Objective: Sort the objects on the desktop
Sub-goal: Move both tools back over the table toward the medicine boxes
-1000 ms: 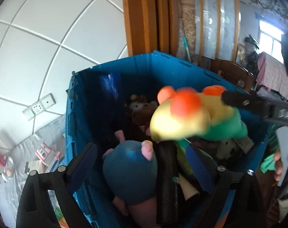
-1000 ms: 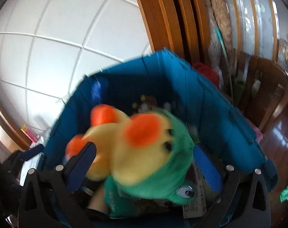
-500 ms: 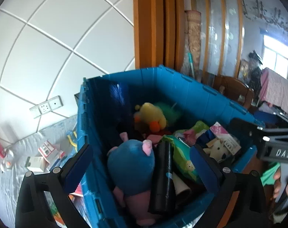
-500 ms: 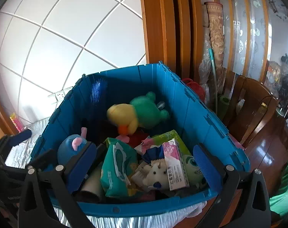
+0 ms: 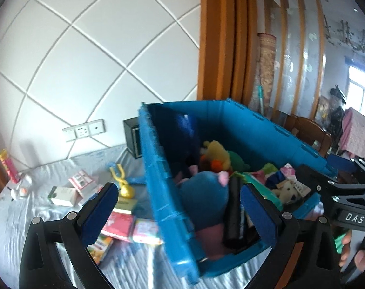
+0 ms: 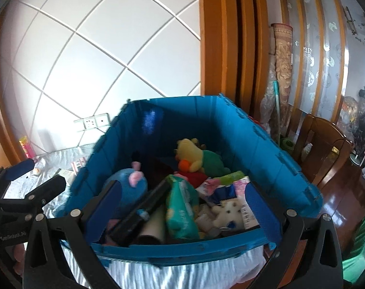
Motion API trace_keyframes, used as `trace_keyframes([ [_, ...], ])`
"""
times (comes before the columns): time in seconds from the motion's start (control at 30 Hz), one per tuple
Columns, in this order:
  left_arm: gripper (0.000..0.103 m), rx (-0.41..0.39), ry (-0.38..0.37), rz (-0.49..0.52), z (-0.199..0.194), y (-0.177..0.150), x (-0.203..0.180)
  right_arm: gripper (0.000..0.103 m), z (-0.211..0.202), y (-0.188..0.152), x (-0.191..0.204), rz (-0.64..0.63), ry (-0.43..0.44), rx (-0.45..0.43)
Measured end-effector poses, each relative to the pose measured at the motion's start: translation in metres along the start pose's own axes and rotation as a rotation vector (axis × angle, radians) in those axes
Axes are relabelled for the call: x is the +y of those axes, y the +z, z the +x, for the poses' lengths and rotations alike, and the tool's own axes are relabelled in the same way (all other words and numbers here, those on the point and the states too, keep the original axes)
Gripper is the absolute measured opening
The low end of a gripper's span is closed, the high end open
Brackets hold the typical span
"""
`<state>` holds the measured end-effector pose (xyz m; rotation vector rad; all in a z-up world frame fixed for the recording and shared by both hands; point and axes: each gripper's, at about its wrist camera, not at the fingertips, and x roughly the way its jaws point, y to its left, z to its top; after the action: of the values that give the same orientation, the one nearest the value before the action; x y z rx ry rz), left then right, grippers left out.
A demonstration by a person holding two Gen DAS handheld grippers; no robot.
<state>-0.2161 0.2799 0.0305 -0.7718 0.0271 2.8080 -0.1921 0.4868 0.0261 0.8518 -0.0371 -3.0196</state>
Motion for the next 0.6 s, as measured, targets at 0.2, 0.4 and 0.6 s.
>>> trace_keyframes([
  [0.2, 0.102, 0.0, 0.019, -0.027, -0.019, -0.01, 0.047, 0.103, -0.003, -0.004, 0.043, -0.002, 0.029, -0.003],
  [0.4, 0.102, 0.017, 0.072, -0.052, -0.033, -0.026, 0.104, 0.103, -0.01, -0.006, 0.1, -0.027, 0.072, -0.026],
  [0.6, 0.102, 0.057, 0.17, -0.113, -0.041, -0.056, 0.19, 0.103, -0.004, -0.015, 0.173, -0.081, 0.146, -0.015],
])
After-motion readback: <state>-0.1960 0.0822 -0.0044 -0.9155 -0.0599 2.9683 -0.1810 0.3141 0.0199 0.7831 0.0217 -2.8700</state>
